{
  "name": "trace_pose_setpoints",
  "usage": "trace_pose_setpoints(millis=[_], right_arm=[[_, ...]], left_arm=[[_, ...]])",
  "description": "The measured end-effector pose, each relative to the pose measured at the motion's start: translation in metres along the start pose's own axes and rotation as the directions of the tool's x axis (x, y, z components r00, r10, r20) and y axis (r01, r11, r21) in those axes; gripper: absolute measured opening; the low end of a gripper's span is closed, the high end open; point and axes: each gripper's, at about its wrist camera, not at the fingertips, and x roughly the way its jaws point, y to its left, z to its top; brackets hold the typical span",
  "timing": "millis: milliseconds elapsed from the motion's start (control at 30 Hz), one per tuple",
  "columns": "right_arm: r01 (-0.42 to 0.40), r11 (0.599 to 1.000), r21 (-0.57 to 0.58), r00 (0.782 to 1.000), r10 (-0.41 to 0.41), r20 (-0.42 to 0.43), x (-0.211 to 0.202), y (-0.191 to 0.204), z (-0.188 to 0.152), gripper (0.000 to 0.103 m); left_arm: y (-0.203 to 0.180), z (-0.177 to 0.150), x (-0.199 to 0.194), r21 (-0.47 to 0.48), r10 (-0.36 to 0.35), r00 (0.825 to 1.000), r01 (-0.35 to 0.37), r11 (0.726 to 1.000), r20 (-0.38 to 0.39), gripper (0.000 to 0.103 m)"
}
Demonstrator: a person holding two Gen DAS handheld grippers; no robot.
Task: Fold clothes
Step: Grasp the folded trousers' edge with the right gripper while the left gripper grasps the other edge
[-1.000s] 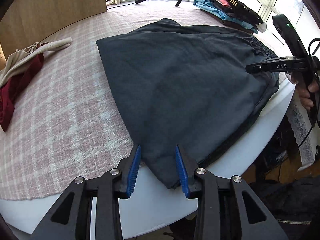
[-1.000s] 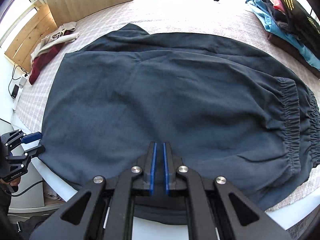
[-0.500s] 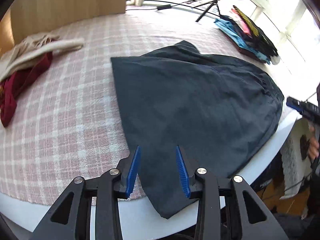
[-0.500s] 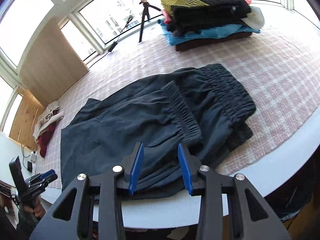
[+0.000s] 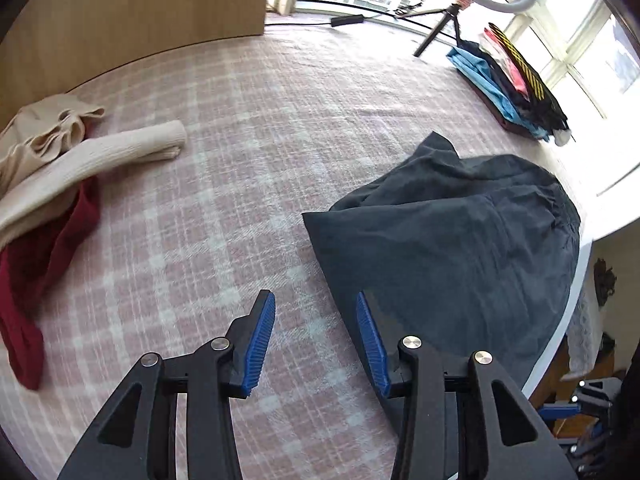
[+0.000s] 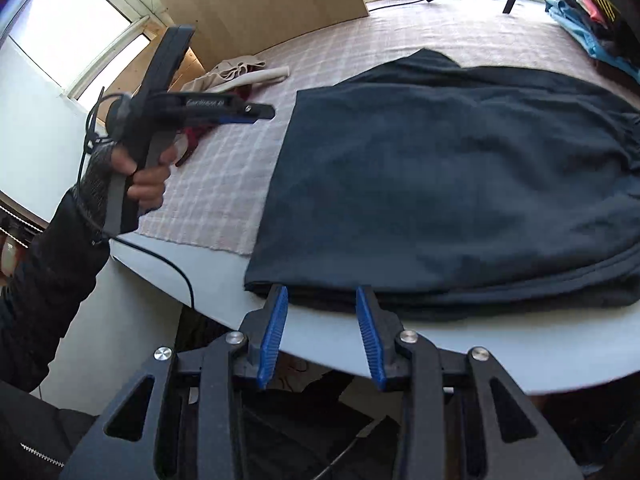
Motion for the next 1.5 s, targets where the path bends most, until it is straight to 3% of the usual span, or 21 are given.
trace_pose_setpoints(millis=[133,267,333,400,500,700,767,833,967,1133,1233,1267,1333,1400,1500], right_arm=[[0.033,0.991,0.133,0.999,-0.035,0.01,0.038,0.036,-0.024,0.036],[0.109,0.969,0.222,0.992,-0.122,0.045,0.061,0.063,-0.033,0.036],[0.139,0.954,0.267,0.984,-0.163,0.069,0.062,0.071,-0.036,0.036],[0.227,0.939,0.26,0.961,-0.26,0.098,0.057,0.081,-0.037,0.036],[0.312,0.924,0.221,0.935,-0.339,0.099,0.053,0.09,-0.029,0.036],[0.4,0.916,0.021,0.912,-0.4,0.087,0.072,0.118,-0.003,0.036],[0.425,0.904,-0.047,0.903,-0.421,0.086,0.079,0.127,0.006,0.036],[0.413,0.907,-0.08,0.909,-0.406,0.095,0.077,0.133,0.008,0.036],[0.437,0.888,-0.145,0.899,-0.433,0.059,0.09,0.132,0.014,0.038],[0.449,0.886,-0.114,0.891,-0.454,-0.022,0.1,0.113,0.011,0.038],[0.45,0.888,-0.099,0.888,-0.457,-0.056,0.104,0.104,0.007,0.038],[0.448,0.889,-0.095,0.888,-0.454,-0.068,0.106,0.101,0.005,0.038],[0.439,0.895,-0.082,0.895,-0.444,-0.051,0.104,0.099,0.004,0.036],[0.432,0.899,-0.064,0.899,-0.435,-0.045,0.1,0.094,0.005,0.02],[0.395,0.919,-0.006,0.918,-0.395,-0.044,0.093,0.084,0.008,0.007]], left_arm=[[0.003,0.014,0.01,0.089,-0.055,0.997,0.059,0.994,-0.052,0.041],[0.002,0.023,0.015,0.147,-0.105,0.991,0.116,0.982,-0.085,0.041],[-0.002,0.027,0.019,0.177,-0.096,0.991,0.112,0.978,-0.096,0.041],[-0.003,0.029,0.023,0.199,-0.098,0.989,0.119,0.973,-0.112,0.041],[-0.005,0.032,0.031,0.202,-0.096,0.987,0.122,0.972,-0.132,0.041],[-0.012,0.038,0.043,0.211,-0.061,0.987,0.093,0.973,-0.152,0.042],[-0.005,0.036,0.04,0.193,-0.05,0.988,0.078,0.978,-0.147,0.044],[0.004,0.036,0.037,0.155,-0.041,0.989,0.063,0.986,-0.142,0.045],[0.006,0.039,0.039,0.133,-0.082,0.985,0.103,0.986,-0.153,0.047],[-0.007,0.044,0.044,0.146,-0.124,0.977,0.15,0.978,-0.175,0.047],[-0.012,0.044,0.045,0.155,-0.125,0.976,0.153,0.976,-0.176,0.038],[-0.012,0.045,0.045,0.156,-0.13,0.975,0.159,0.975,-0.18,0.026],[-0.011,0.045,0.043,0.155,-0.143,0.972,0.172,0.973,-0.184,0.017],[-0.01,0.047,0.04,0.15,-0.158,0.97,0.186,0.971,-0.183,0.009],[-0.009,0.048,0.031,0.146,-0.179,0.97,0.203,0.968,-0.166,0.006]])
